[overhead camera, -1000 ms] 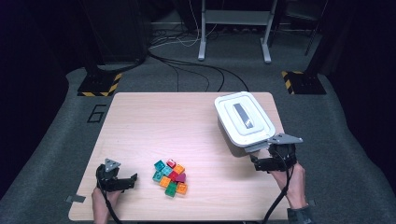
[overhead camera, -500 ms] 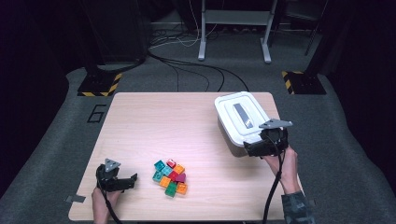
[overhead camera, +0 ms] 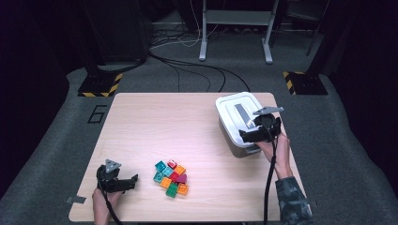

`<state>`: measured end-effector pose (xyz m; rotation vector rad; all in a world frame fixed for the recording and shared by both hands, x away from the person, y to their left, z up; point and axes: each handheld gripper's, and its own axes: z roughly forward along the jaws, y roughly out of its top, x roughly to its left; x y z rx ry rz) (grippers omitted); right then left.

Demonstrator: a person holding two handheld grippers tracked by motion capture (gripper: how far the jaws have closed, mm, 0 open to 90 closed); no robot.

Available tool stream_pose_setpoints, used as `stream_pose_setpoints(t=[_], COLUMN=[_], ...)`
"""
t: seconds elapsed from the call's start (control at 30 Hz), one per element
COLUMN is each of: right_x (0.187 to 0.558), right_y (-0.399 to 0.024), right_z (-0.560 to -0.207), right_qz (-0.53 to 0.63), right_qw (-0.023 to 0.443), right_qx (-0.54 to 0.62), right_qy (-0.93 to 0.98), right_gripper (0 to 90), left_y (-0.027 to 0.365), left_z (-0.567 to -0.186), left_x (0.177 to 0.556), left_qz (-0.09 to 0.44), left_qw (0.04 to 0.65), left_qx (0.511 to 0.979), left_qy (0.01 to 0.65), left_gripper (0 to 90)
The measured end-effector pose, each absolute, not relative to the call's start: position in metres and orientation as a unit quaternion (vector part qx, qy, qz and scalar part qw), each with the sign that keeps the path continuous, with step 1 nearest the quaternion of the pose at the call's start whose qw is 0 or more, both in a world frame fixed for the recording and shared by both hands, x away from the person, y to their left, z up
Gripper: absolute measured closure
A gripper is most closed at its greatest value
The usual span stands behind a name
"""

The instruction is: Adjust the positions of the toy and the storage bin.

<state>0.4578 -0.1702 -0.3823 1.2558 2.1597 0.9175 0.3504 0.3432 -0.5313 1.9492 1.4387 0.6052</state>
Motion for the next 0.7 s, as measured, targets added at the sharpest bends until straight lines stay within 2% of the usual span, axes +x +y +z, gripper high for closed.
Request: stream_pose_setpoints(t=[0.37, 0.47, 0.7], right_x=[0.487, 0.495, 0.511], right_y=[-0.171, -0.171, -0.171], right_z=[-0.379, -0.379, -0.384], right_qz=[0.345, 0.350, 0.343], right_qw=[0.232, 0.226, 0.225], right_qx=[0.472, 0.476, 0.487], right_qy=[0.777, 0.775, 0.771], right_gripper=[6.8, 15.4, 43.6], left_y=[0.343, 0.343, 0.343], left_z=[-0.531, -0.531, -0.531], left_x=[0.350, 0.350, 0.350], left_qz=[0.230, 0.230, 0.230], left_qw=[0.316, 0.316, 0.316], left_qx=[0.741, 0.741, 0.741], left_qy=[0.546, 0.546, 0.547], left_gripper=[0.8, 0.8, 0.8])
